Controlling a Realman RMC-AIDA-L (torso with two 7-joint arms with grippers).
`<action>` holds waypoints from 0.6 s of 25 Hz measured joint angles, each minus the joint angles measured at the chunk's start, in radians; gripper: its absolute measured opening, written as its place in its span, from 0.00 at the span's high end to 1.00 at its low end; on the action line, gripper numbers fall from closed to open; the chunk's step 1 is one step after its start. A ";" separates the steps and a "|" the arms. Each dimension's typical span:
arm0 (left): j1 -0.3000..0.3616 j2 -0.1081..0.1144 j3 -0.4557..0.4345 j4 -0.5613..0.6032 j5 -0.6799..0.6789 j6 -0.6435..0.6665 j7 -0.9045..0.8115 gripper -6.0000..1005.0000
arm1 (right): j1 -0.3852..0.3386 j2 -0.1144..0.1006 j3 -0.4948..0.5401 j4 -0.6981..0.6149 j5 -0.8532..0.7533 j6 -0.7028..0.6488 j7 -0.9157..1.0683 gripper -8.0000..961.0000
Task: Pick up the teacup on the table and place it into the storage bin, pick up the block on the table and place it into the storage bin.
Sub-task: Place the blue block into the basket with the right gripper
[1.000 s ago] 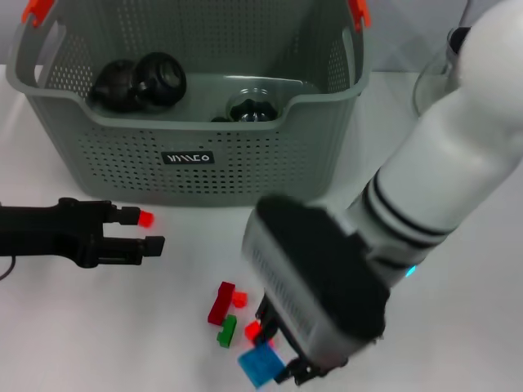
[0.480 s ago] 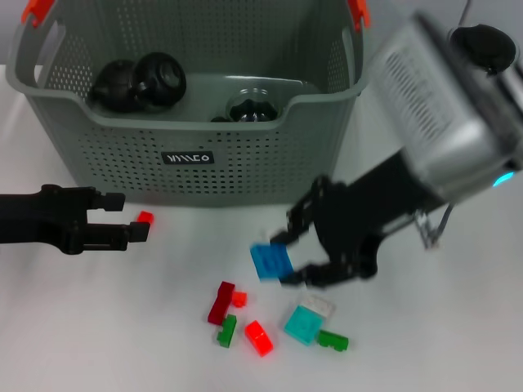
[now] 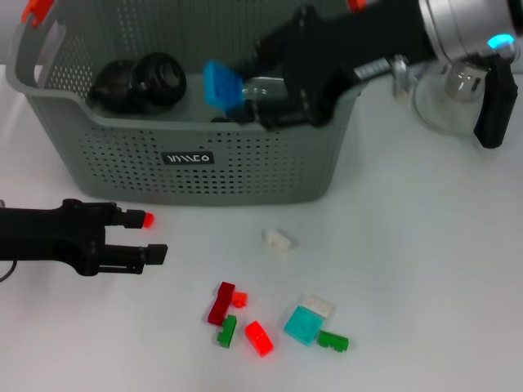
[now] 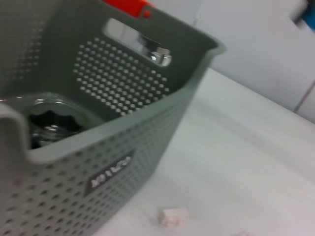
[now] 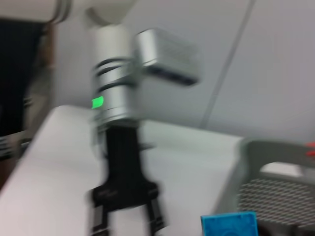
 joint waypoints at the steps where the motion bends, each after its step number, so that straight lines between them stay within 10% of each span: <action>1: -0.002 0.000 0.002 0.000 -0.001 0.008 0.010 0.22 | 0.012 0.000 0.002 0.013 -0.003 0.035 0.004 0.54; 15: -0.043 0.005 0.063 -0.024 -0.004 0.093 0.168 0.22 | 0.154 -0.006 0.001 0.360 -0.066 0.441 0.011 0.54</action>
